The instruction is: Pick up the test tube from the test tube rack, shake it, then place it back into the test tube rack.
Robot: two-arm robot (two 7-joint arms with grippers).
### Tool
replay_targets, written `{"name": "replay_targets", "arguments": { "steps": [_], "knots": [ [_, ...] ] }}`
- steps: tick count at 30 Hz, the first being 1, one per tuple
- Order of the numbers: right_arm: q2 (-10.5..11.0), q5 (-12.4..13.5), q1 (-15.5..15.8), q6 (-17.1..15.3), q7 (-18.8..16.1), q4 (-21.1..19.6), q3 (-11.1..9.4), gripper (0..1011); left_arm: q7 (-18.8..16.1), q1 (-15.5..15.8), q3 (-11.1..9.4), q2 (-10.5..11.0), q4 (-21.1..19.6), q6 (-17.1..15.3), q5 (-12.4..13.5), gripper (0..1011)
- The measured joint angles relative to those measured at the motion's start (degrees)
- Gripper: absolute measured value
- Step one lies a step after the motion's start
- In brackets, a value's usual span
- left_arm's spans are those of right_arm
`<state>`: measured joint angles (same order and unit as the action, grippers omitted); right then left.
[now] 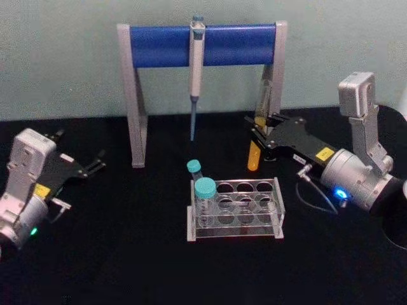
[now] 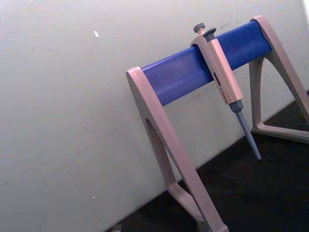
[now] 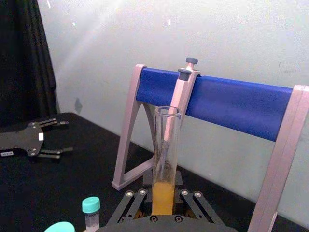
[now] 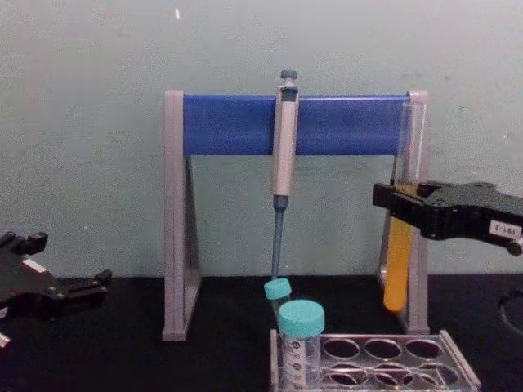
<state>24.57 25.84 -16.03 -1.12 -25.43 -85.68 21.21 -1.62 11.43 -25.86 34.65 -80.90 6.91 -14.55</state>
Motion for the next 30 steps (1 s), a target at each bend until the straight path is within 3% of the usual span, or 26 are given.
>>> {"name": "replay_targets", "arguments": {
  "steps": [30],
  "knots": [
    [-0.1, 0.0, 0.0, 0.2, -0.6, 0.1, -0.2, 232, 0.0, 0.0, 0.0, 0.0, 0.0, 0.0, 0.0, 1001]
  ]
}}
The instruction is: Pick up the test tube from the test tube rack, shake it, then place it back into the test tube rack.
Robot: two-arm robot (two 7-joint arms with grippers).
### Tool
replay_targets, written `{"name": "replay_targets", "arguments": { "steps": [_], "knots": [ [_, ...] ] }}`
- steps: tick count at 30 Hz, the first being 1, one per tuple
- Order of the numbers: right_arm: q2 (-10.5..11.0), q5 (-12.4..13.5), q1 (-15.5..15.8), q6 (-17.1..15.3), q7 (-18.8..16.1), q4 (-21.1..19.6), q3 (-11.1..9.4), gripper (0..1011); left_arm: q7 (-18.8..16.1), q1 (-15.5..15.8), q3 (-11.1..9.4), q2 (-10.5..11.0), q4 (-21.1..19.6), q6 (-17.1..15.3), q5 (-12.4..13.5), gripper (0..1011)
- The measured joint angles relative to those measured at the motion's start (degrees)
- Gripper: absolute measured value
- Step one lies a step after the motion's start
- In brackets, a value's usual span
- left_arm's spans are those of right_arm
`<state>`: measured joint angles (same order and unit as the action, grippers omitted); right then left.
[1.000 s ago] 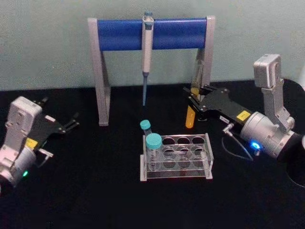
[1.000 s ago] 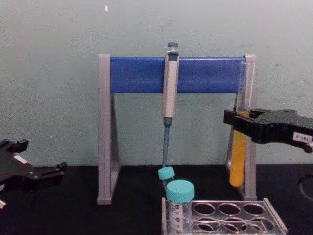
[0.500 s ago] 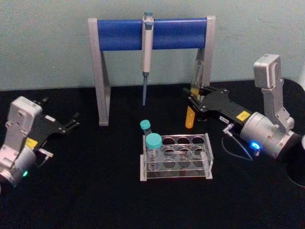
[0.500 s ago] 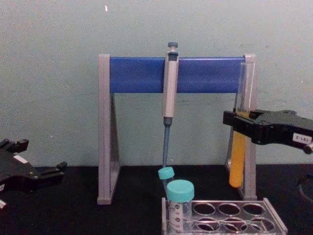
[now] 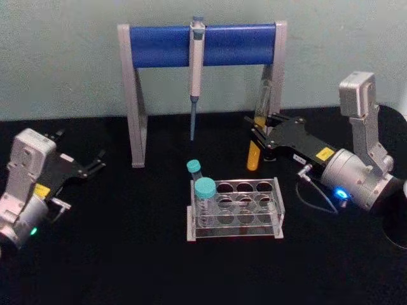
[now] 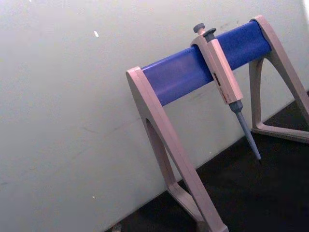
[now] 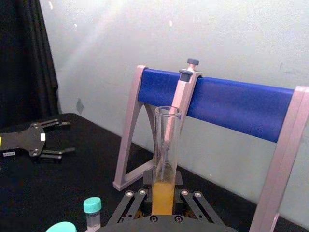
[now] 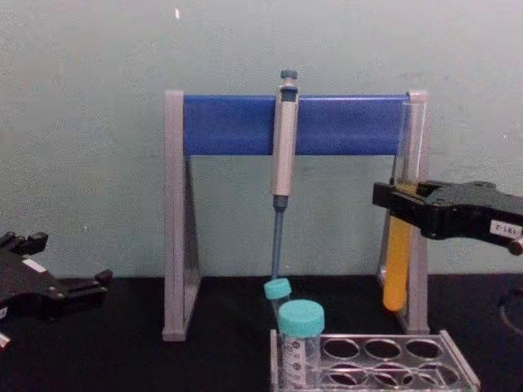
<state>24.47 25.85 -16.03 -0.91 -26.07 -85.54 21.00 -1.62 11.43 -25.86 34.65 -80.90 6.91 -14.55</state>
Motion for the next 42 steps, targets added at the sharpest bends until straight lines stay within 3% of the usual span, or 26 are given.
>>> {"name": "replay_targets", "arguments": {
  "steps": [11, 29, 42],
  "knots": [
    [0.3, 0.2, 0.6, 0.0, -0.1, -0.9, 0.0, 232, 0.0, 0.0, 0.0, 0.0, 0.0, 0.0, 0.0, 1001],
    [3.0, -0.2, 5.9, -1.1, 1.7, -7.5, -1.2, 232, 0.0, 0.0, 0.0, 0.0, 0.0, 0.0, 0.0, 1001],
    [3.1, -1.1, 6.9, -1.5, 2.5, -7.2, -1.8, 232, 0.0, 0.0, 0.0, 0.0, 0.0, 0.0, 0.0, 1001]
  ]
}}
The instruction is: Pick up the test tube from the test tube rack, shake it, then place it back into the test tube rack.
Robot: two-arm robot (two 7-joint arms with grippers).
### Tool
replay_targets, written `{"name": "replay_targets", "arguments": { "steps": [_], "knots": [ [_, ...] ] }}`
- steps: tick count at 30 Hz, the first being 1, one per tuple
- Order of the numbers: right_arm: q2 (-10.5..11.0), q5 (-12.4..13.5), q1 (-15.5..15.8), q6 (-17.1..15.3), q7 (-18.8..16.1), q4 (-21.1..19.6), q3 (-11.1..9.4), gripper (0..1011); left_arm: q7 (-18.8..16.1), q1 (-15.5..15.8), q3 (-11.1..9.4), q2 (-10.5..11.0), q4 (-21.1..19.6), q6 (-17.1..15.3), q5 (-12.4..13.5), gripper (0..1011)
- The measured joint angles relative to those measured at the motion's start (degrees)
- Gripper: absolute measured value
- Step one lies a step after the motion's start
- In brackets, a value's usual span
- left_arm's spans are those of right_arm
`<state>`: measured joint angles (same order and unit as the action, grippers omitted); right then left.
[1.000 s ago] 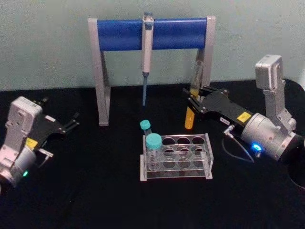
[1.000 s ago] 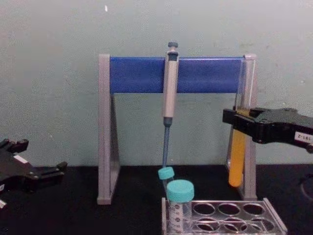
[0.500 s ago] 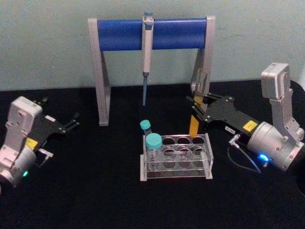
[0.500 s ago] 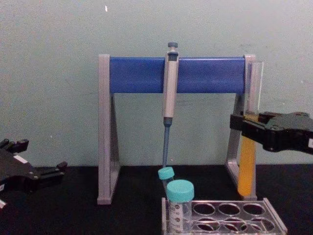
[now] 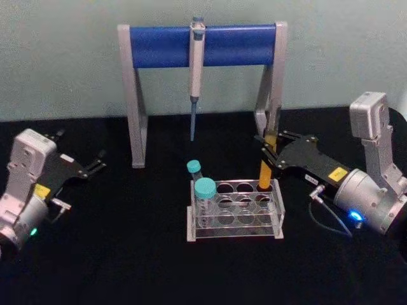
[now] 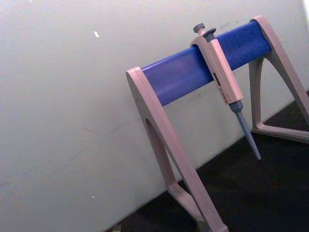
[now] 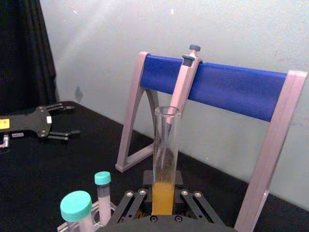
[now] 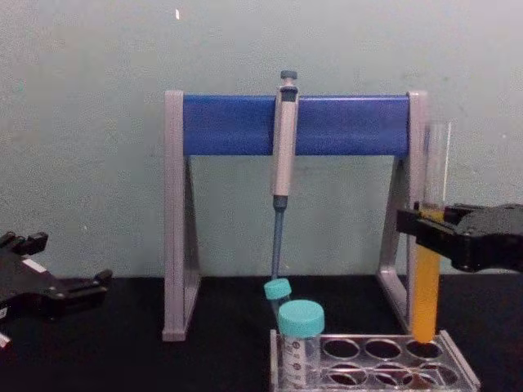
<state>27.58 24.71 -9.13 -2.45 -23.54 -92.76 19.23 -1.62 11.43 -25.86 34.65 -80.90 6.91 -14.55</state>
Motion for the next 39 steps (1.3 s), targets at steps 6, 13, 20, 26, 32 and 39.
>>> {"name": "replay_targets", "arguments": {
  "steps": [6, 13, 20, 26, 32, 39],
  "knots": [
    [-0.3, -0.2, 0.0, -0.1, 0.1, 0.4, -0.2, 232, 0.0, 0.0, 0.0, 0.0, 0.0, 0.0, 0.0, 1002],
    [-0.8, -0.3, -0.1, -0.1, 0.0, 1.4, -0.4, 232, 0.0, 0.0, 0.0, 0.0, 0.0, 0.0, 0.0, 1001],
    [-1.1, -0.1, -0.1, -0.2, 0.0, 1.9, -0.6, 232, 0.0, 0.0, 0.0, 0.0, 0.0, 0.0, 0.0, 1001],
    [-1.4, 0.1, 0.0, -0.2, 0.0, 2.5, -0.6, 232, 0.0, 0.0, 0.0, 0.0, 0.0, 0.0, 0.0, 1001],
    [-1.7, 0.2, 0.0, -0.3, 0.0, 3.3, -0.6, 232, 0.0, 0.0, 0.0, 0.0, 0.0, 0.0, 0.0, 1001],
    [-2.0, 0.5, -0.2, -0.3, -0.1, 4.5, -0.5, 232, 0.0, 0.0, 0.0, 0.0, 0.0, 0.0, 0.0, 1001]
  ]
}}
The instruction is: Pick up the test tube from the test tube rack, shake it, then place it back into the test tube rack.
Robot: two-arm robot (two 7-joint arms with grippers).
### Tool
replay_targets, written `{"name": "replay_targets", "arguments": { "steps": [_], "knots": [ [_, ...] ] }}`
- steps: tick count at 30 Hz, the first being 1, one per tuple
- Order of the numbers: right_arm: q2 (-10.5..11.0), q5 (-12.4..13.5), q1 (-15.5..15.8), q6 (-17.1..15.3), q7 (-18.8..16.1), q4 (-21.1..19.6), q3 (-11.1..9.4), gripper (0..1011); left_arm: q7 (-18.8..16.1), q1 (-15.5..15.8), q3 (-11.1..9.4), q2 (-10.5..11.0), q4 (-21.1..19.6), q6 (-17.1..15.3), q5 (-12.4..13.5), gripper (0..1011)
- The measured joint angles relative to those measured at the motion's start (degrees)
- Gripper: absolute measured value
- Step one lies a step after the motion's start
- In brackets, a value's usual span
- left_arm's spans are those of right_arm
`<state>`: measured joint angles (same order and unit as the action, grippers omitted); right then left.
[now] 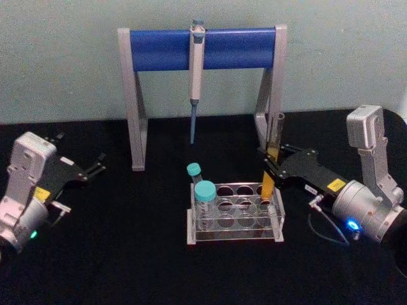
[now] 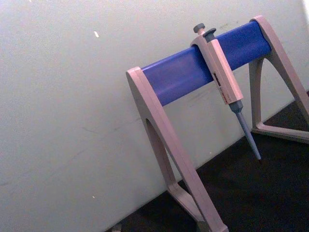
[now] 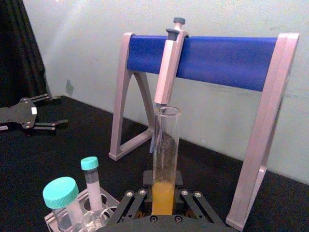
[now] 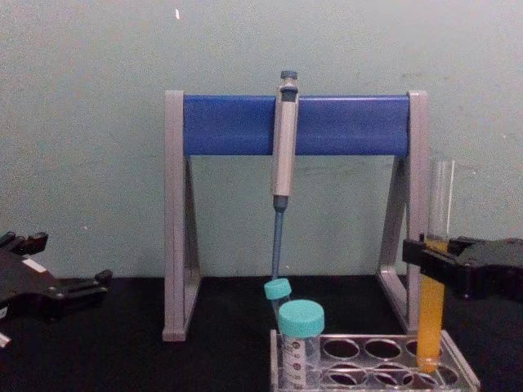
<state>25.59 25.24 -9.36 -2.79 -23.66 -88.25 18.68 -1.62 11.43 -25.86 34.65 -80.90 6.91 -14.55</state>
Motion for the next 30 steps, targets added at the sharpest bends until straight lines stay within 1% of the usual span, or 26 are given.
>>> {"name": "replay_targets", "arguments": {
  "steps": [14, 30],
  "knots": [
    [-0.6, 0.3, -1.2, 0.1, -0.9, 2.6, 0.8, 232, 0.0, 0.0, 0.0, 0.0, 0.0, 0.0, 0.0, 1001],
    [-0.9, 0.2, -1.6, -0.1, -1.1, 4.1, 1.6, 232, 0.0, 0.0, 0.0, 0.0, 0.0, 0.0, 0.0, 1001]
  ]
}}
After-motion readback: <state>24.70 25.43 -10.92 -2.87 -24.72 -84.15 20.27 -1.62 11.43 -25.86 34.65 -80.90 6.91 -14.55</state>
